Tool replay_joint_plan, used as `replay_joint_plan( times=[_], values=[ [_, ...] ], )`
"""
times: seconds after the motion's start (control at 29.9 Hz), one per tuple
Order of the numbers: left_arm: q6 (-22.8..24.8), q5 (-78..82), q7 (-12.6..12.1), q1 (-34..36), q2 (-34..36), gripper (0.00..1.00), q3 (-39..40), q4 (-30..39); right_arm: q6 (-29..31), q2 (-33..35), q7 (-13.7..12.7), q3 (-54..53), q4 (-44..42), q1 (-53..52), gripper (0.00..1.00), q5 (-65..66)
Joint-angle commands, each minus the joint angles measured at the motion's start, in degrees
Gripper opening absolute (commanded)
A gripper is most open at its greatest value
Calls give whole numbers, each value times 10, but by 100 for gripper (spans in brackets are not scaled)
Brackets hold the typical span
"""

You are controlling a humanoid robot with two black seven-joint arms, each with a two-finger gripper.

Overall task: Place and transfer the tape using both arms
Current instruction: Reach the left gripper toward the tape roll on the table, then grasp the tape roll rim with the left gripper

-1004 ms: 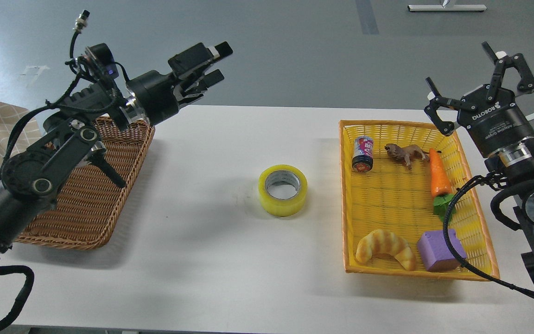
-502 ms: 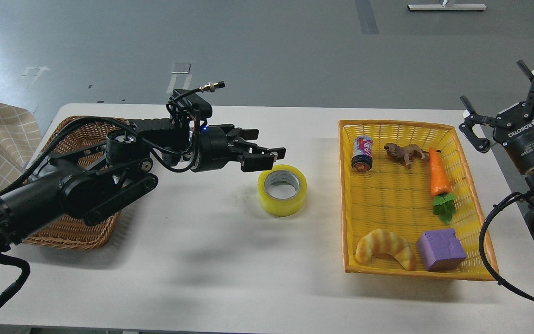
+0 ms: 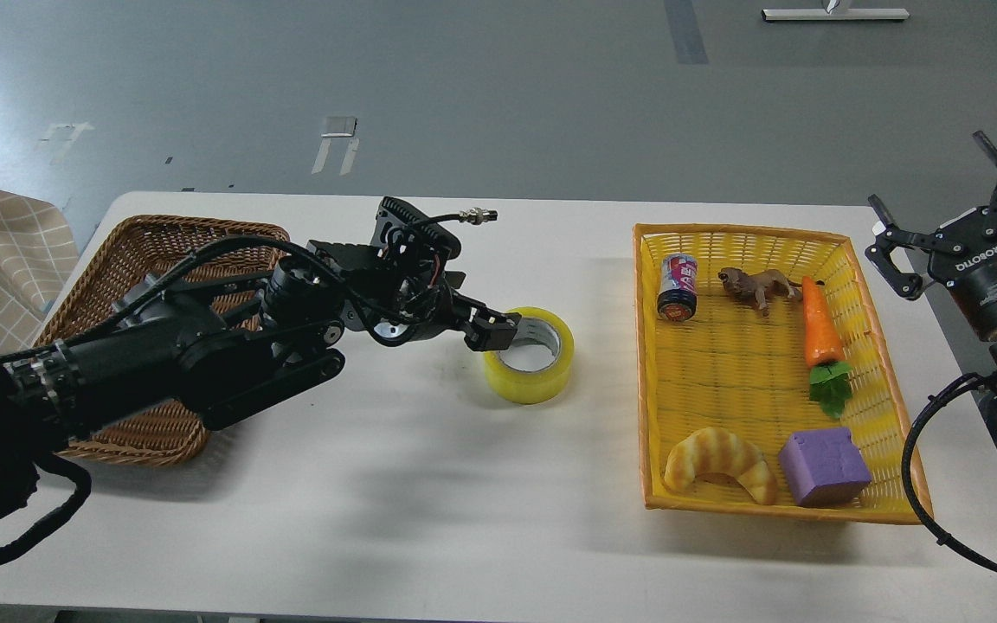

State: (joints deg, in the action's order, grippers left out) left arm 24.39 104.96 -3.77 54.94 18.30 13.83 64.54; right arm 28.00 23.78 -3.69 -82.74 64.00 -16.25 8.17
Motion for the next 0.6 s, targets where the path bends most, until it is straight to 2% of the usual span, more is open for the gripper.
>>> replay_joint_plan(
  times=[0.0,0.13,0.43,0.5,0.54,0.57],
  values=[
    [11,-36,-25,10,-19,98,-3,-3,0,-1,0,0,0,0,100,0],
    [14,-41,-43,5,-31,98,-3,-26,0,-1,0,0,-1,2,100,0],
    [13,-45,-44,3,-65,97,-23,-90,0,-1,3,0,-2,8,100,0],
    [12,-45,-35,3,-68,91,-24,-91,0,-1,3,0,-2,8,100,0],
    [12,-45,-33,3,-70,85,-24,-92,0,-1,3,0,-2,8,100,0],
    [12,-45,-30,3,-73,71,-25,-92,0,-1,3,0,-2,9,100,0]
  ],
)
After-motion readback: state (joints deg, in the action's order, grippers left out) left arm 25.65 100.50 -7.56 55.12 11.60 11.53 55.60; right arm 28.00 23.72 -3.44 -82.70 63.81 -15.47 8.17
